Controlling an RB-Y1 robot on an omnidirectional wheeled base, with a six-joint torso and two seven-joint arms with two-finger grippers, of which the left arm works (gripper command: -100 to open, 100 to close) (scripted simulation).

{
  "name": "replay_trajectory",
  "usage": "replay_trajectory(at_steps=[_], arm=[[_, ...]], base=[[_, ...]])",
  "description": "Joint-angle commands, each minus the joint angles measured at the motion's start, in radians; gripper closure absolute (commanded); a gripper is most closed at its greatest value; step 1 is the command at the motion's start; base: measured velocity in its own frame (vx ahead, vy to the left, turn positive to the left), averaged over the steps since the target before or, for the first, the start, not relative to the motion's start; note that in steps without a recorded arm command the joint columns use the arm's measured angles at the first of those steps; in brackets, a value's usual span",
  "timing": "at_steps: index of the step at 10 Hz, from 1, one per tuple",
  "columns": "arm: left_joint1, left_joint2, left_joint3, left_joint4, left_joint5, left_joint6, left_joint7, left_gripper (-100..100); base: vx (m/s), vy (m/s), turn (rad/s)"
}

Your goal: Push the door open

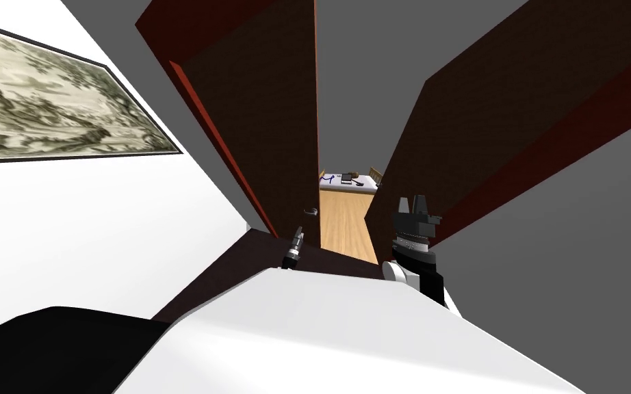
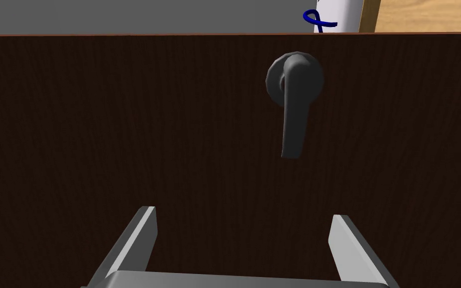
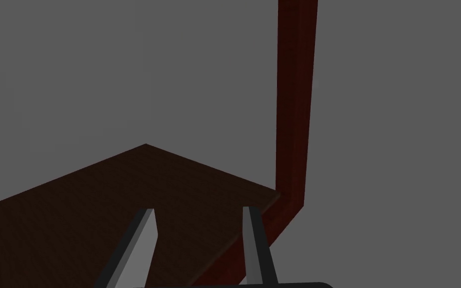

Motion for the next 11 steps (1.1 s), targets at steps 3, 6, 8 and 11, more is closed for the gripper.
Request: replay_trajectory(at_steps=[3, 6, 8, 11], arm=[[-0.017, -0.009, -0.013, 0.077, 0.001, -0.008, 0.008, -100], [-0.035, -0.023, -0.023, 0.145, 0.002, -0.019, 0.011, -100], [-0.045, -0.011, -0.016, 0.152, 0.004, -0.02, 0.009, -100], [-0.058, -0.008, -0.008, 0.164, 0.007, -0.017, 0.008, -100]], base=[[0.158, 0.059, -0.059], [0.118, 0.051, -0.05], [0.09, -0.003, -0.016], [0.181, -0.027, -0.019]])
